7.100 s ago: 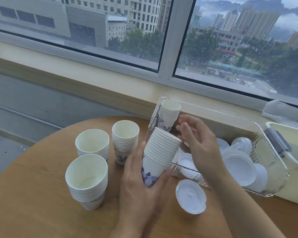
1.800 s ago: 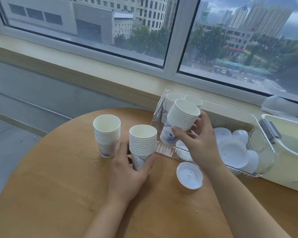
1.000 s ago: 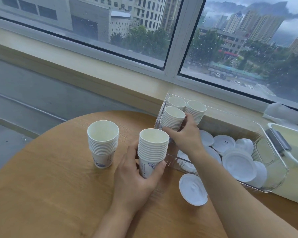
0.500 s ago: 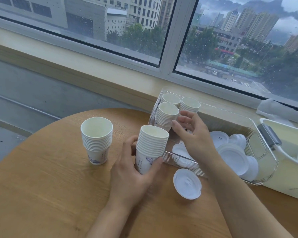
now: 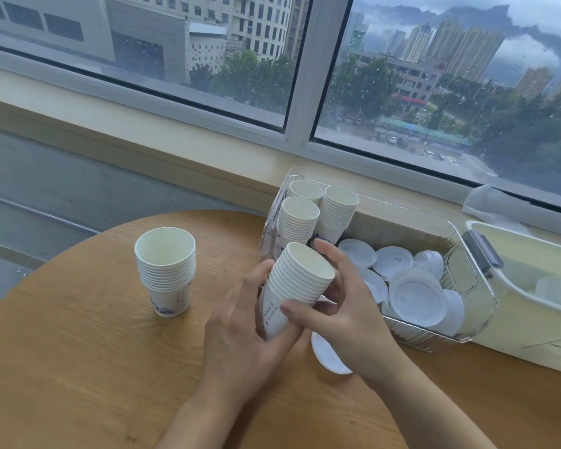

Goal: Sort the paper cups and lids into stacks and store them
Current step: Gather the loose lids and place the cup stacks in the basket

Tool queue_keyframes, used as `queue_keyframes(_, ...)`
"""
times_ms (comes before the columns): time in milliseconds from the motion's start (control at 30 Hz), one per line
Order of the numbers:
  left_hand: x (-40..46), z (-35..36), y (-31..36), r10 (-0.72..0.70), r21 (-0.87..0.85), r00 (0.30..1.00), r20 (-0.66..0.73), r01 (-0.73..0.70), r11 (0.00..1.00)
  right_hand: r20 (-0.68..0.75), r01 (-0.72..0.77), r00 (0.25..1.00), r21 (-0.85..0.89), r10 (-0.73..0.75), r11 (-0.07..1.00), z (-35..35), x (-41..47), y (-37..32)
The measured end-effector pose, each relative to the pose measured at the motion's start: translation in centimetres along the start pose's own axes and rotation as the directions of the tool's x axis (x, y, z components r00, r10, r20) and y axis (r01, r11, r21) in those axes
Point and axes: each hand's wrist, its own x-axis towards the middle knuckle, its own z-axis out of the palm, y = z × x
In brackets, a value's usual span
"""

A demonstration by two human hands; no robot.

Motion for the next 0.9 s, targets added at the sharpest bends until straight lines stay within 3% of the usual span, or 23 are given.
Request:
queue_keyframes(300, 0.2, 0.3, -1.0, -0.008, 0.041, 1.000, -0.005, 0.008, 0.999, -0.231, 0.069, 0.972, 0.075, -0.050, 0.995, -3.6, 2.3, -1.6)
queue_keyframes(433, 0.3, 0.3, -1.1, -0.025, 0.047, 0.999, -0.042, 0.026, 0.999, -0.351, 0.107, 0.930, -0.016, -0.105, 0.994, -5.2, 4.7, -1.2)
queue_keyframes(633, 0.3, 0.6, -2.0, -0.073, 0.075, 0.997, 0.022, 0.071, 0.995, -0.359, 0.039, 0.927, -0.185, -0.104, 0.982, -5.8, 8.5, 1.8)
queue_keyframes(900, 0.2, 0.6, -1.8, -0.108, 0.081, 0.993, 0.053, 0.103, 0.991, -0.379, -0.073, 0.925, -0.270, -0.036, 0.960, -5.1, 9.8, 4.5)
